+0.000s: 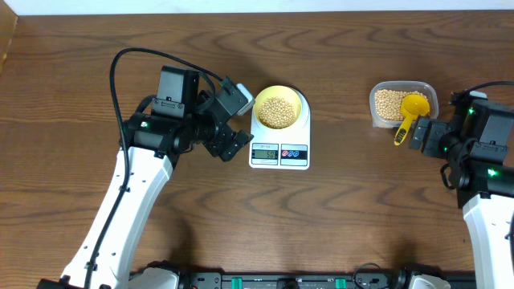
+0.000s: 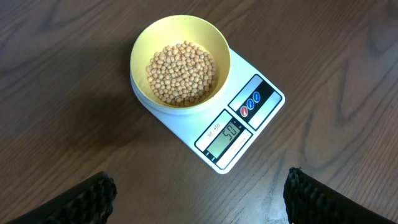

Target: Scoop item into bowl and weigh 50g on scale

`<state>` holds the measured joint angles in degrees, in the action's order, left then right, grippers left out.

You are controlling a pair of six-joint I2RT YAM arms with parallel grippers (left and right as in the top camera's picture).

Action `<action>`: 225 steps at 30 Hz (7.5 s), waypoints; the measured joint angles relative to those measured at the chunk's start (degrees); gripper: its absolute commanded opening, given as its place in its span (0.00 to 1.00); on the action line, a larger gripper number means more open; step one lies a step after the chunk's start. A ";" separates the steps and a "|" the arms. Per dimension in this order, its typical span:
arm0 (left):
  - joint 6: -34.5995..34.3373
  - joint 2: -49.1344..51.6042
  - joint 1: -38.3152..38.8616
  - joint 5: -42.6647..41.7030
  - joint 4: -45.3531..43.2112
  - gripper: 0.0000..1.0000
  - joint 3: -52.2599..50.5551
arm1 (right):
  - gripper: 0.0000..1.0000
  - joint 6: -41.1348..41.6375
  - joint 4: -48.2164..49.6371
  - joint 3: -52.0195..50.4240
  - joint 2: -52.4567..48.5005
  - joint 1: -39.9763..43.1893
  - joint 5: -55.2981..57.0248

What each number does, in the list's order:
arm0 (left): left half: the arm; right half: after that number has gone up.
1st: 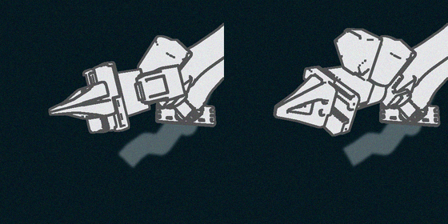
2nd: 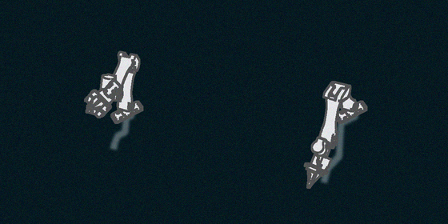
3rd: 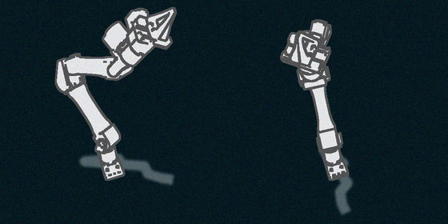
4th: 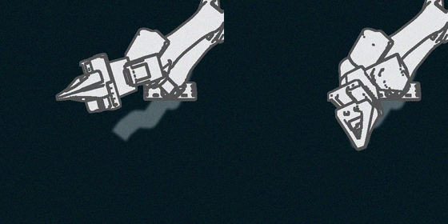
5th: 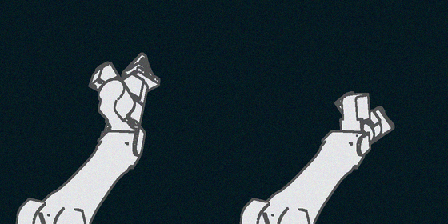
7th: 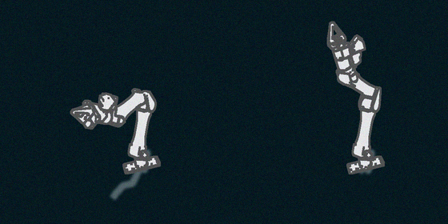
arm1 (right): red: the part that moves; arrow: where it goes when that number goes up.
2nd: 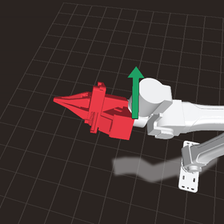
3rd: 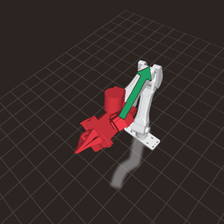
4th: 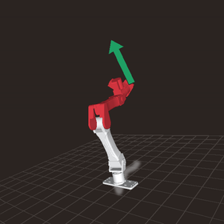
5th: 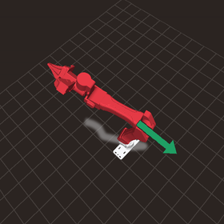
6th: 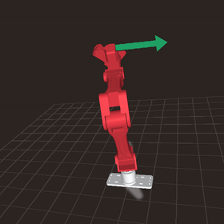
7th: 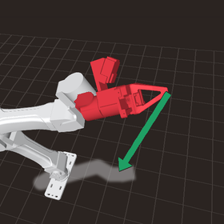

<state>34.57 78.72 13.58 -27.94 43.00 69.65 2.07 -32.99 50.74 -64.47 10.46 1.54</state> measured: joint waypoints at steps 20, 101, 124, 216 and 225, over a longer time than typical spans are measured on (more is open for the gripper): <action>0.00 0.00 0.00 0.00 0.00 0.88 0.00 | 0.99 0.00 0.00 0.00 0.00 0.00 0.00; -2.51 -11.56 0.00 1.29 -5.86 0.96 -8.96 | 0.99 0.00 -0.02 0.00 0.00 0.00 0.00; -24.09 -36.87 -0.04 13.35 -49.09 0.96 -45.27 | 0.99 -0.02 -0.15 0.00 -0.02 0.00 0.00; -40.35 -78.09 -4.59 22.14 -41.94 0.96 -68.87 | 0.99 -0.02 -0.22 0.00 -0.02 0.00 0.02; -40.28 -78.09 -4.59 22.32 -41.94 0.96 -68.85 | 0.99 -0.04 -0.22 0.00 -0.02 0.00 0.02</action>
<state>-5.72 0.62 8.99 -5.63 1.06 0.80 2.02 -33.21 50.74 -64.49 10.46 1.56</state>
